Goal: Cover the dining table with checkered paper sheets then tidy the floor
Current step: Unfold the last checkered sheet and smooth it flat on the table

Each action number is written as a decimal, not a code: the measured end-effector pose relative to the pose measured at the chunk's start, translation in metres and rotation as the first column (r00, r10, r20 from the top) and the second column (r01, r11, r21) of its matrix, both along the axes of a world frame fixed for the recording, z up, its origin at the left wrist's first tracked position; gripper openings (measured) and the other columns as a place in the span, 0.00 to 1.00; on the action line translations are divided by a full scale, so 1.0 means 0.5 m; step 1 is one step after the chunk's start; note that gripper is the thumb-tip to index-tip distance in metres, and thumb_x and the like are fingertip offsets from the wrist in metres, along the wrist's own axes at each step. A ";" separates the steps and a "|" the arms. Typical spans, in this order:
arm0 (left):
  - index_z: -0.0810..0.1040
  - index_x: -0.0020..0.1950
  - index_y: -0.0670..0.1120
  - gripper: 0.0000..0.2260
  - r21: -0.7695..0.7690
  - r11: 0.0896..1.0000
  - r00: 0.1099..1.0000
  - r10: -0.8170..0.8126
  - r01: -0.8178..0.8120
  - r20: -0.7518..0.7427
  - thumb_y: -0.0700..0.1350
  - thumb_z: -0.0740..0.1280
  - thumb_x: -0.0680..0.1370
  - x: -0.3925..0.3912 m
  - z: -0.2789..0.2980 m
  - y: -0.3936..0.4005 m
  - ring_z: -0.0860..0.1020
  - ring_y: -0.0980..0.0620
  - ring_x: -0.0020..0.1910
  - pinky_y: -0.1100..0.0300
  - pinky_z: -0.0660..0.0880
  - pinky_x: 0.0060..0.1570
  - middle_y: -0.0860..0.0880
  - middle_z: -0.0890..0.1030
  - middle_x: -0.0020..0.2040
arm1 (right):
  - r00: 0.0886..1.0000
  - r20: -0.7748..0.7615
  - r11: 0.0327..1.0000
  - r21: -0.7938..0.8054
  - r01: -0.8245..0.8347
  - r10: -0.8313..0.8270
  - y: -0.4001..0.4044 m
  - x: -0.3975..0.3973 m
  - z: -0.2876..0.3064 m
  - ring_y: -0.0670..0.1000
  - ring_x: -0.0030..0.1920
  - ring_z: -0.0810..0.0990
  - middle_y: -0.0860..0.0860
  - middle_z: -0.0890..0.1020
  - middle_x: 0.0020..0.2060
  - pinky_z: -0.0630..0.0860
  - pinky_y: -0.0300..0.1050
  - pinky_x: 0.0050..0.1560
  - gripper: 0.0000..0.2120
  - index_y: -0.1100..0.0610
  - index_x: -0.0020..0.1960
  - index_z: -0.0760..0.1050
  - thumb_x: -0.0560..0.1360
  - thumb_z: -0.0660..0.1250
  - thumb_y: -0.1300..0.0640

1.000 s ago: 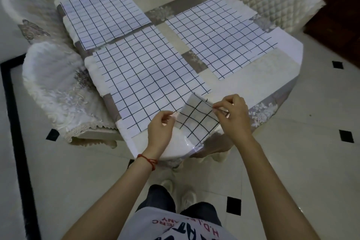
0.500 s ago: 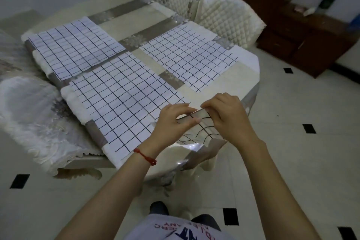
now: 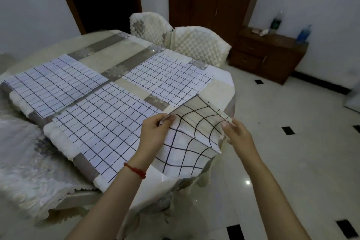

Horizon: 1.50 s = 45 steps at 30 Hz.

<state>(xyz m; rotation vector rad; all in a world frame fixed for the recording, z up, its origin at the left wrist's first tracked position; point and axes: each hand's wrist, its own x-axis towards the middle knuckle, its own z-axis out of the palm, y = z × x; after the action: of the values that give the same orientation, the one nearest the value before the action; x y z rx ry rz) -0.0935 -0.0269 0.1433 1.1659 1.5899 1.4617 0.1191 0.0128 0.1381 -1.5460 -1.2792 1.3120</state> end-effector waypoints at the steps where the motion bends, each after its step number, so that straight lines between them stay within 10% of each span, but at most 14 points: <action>1: 0.79 0.36 0.41 0.10 -0.028 1.000 1.000 0.001 0.000 0.029 0.44 0.67 0.75 0.010 -0.003 0.003 0.70 0.53 0.33 0.60 0.69 0.37 0.47 0.72 0.32 | 0.998 -0.057 0.998 -0.061 0.018 -0.022 -0.006 0.011 -0.008 0.55 0.61 0.75 0.57 0.76 0.59 0.71 0.53 0.64 0.19 0.58 0.63 0.71 0.75 0.65 0.52; 5: 0.82 0.35 0.46 0.09 -0.150 0.989 0.981 0.033 -0.004 0.191 0.44 0.67 0.75 0.069 -0.017 0.013 0.80 0.51 0.34 0.58 0.78 0.37 0.47 0.82 0.33 | 0.940 -0.326 0.979 -0.203 0.035 -0.101 -0.013 0.063 -0.028 0.50 0.33 0.75 0.54 0.75 0.33 0.74 0.44 0.37 0.06 0.57 0.41 0.75 0.75 0.65 0.57; 13: 0.81 0.39 0.44 0.08 -0.283 0.951 0.972 -0.059 0.125 0.229 0.45 0.66 0.76 0.265 -0.046 0.094 0.83 0.52 0.32 0.64 0.76 0.26 0.49 0.85 0.33 | 0.930 -0.291 0.974 -0.023 0.227 -0.224 0.064 0.280 -0.025 0.50 0.33 0.79 0.53 0.83 0.33 0.77 0.41 0.38 0.09 0.62 0.37 0.79 0.75 0.66 0.60; 18: 0.80 0.47 0.46 0.04 -0.322 0.938 0.971 -0.052 0.128 0.235 0.42 0.67 0.74 0.441 -0.072 0.173 0.82 0.41 0.44 0.44 0.80 0.47 0.42 0.84 0.43 | 0.976 -0.146 0.965 0.182 0.190 -0.165 0.126 0.445 0.002 0.42 0.24 0.61 0.42 0.63 0.20 0.60 0.30 0.26 0.23 0.52 0.22 0.65 0.74 0.67 0.61; 27: 0.78 0.47 0.56 0.04 -0.201 0.917 0.935 -0.354 0.344 -0.017 0.47 0.67 0.75 0.706 -0.015 0.320 0.79 0.58 0.50 0.63 0.74 0.49 0.56 0.82 0.49 | 0.974 -0.150 0.944 0.257 0.205 -0.170 0.254 0.597 -0.002 0.39 0.26 0.68 0.43 0.74 0.22 0.66 0.28 0.29 0.15 0.53 0.27 0.75 0.71 0.70 0.61; 34: 0.82 0.47 0.45 0.12 -0.262 0.826 0.794 -0.314 0.499 0.521 0.51 0.63 0.77 0.812 0.015 0.517 0.84 0.48 0.46 0.53 0.80 0.48 0.45 0.86 0.45 | 0.986 0.026 0.929 0.341 0.144 -0.162 0.411 0.642 -0.026 0.44 0.39 0.81 0.48 0.82 0.37 0.76 0.35 0.41 0.06 0.55 0.36 0.80 0.71 0.71 0.56; 45: 0.82 0.43 0.39 0.07 -0.287 0.817 0.757 -0.251 0.500 0.603 0.43 0.69 0.74 0.852 -0.003 0.946 0.84 0.48 0.45 0.60 0.79 0.37 0.42 0.85 0.44 | 0.978 0.191 0.927 0.375 0.003 -0.080 0.799 0.696 -0.002 0.42 0.45 0.82 0.39 0.83 0.42 0.74 0.29 0.46 0.07 0.40 0.36 0.79 0.71 0.70 0.52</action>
<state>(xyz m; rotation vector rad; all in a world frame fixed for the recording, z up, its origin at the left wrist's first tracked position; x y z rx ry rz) 0.3326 0.4461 0.1417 0.6719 1.1004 0.9651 0.4672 0.4122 0.1373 -1.4482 -1.5136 0.8347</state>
